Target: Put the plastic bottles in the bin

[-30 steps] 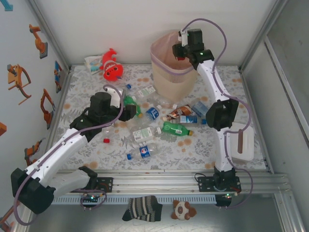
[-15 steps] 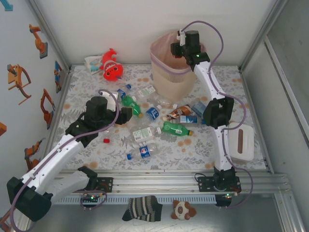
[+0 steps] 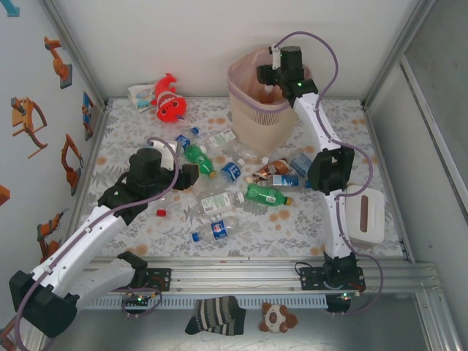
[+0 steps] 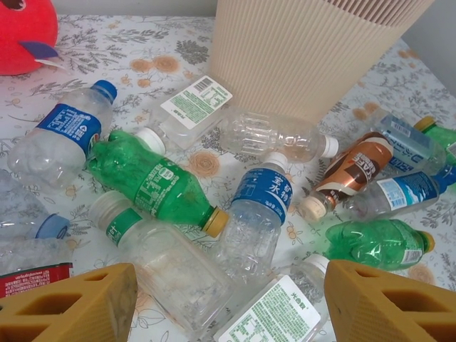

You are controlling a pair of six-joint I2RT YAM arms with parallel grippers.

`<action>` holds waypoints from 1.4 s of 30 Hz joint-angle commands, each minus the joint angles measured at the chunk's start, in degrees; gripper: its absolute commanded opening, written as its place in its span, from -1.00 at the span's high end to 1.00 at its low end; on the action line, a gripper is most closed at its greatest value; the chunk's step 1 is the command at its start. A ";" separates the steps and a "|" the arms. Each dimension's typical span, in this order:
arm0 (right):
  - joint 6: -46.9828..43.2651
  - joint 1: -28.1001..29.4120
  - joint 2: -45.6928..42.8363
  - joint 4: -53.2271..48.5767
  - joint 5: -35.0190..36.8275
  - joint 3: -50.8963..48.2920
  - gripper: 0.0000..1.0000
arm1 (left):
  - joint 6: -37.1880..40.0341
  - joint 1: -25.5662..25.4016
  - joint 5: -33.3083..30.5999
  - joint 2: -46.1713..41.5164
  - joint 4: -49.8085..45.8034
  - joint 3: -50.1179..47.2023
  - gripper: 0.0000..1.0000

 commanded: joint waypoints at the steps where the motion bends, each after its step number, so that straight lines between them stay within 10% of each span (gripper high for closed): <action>1: -0.62 -0.20 -0.52 1.14 0.93 -0.56 -0.39 | -0.77 0.25 -0.45 -1.25 -0.90 -0.77 -0.39; 24: -2.16 -0.02 -17.76 -4.31 -2.09 -5.50 -0.32 | -7.25 3.01 -10.01 0.97 -11.25 -2.01 -0.36; 42: 4.29 -0.04 -42.39 -8.06 -9.49 -36.85 -0.23 | -9.79 7.25 -13.85 15.88 -20.82 2.25 -0.36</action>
